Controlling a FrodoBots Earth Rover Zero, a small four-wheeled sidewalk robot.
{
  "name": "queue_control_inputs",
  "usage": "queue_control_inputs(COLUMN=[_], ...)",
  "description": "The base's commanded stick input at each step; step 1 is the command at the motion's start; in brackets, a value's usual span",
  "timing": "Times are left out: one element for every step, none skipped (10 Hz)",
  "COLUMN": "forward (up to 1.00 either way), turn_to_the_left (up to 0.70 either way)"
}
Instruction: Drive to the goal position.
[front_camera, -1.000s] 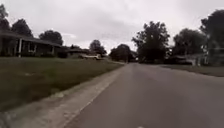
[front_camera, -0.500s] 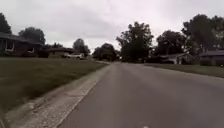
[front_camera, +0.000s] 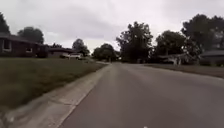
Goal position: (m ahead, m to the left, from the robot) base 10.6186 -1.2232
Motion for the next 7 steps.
queue_control_inputs(forward=[0.7,0.7,0.7,0.7,0.7,0.7,0.7], turn_to_the_left=[0.0,0.0,0.0,0.0,0.0,0.0,0.0])
